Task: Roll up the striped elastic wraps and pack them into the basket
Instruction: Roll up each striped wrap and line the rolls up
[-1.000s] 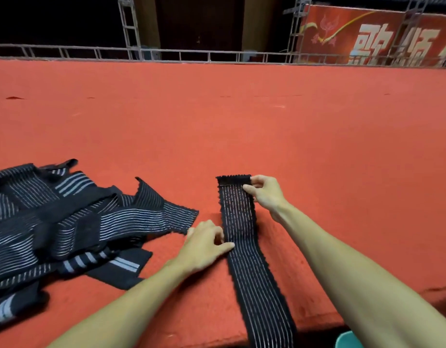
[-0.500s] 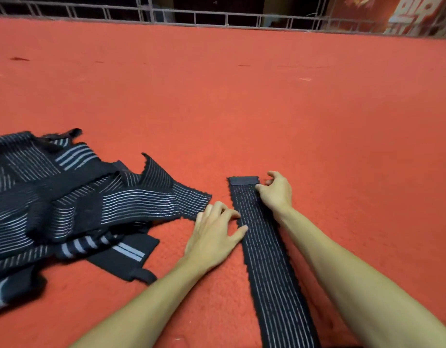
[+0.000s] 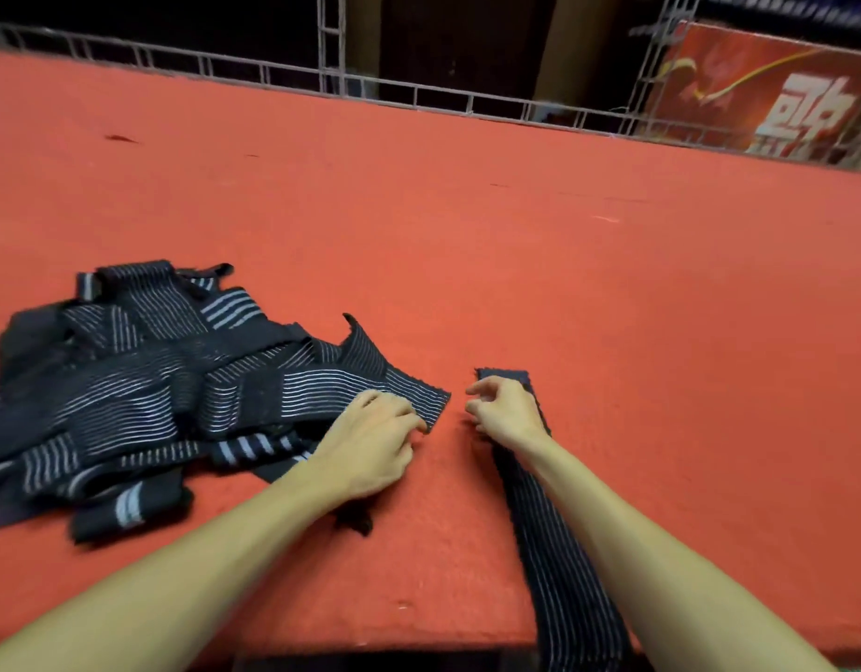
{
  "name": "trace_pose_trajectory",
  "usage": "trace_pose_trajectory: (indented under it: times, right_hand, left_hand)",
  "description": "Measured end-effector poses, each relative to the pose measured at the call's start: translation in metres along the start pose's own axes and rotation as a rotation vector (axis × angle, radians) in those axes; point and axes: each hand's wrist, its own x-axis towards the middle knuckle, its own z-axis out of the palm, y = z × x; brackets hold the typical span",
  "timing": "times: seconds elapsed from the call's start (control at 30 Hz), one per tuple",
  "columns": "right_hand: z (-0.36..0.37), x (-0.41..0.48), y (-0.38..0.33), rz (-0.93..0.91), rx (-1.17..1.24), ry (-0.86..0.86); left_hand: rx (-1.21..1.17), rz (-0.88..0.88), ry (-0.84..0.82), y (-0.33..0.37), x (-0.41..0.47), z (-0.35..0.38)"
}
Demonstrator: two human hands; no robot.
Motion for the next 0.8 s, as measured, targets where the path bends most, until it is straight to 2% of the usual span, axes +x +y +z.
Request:
trace_pose_trajectory:
  times: [0.07,0.13,0.27,0.4,0.5,0.6,0.8]
  right_hand:
    - [0.016,0.003,-0.006,-0.002,-0.061,-0.004]
    - [0.032,0.006,-0.011,0.040,-0.146,-0.014]
    - [0.057,0.014,-0.021,0.143,-0.235,0.045]
    - [0.072,0.019,-0.027,0.116,-0.207,0.126]
    - [0.068,0.018,-0.025,0.129,-0.077,0.120]
    - [0.054,0.017,-0.027,0.135,0.166,0.102]
    - [0.022,0.010,-0.045,0.012,0.571,0.019]
  left_hand:
    - [0.112,-0.066,0.034,-0.027,-0.016,-0.005]
    - [0.184,-0.133,-0.003,-0.048,-0.030,-0.008]
    - [0.103,-0.192,-0.024,-0.058,-0.053,0.006]
    - [0.033,-0.223,0.069,-0.057,-0.058,0.017]
    - [0.079,-0.216,0.113,-0.062,-0.057,0.019]
    - [0.138,-0.182,0.114,-0.061,-0.056,0.019]
    - [0.313,-0.133,-0.036,-0.057,-0.032,-0.010]
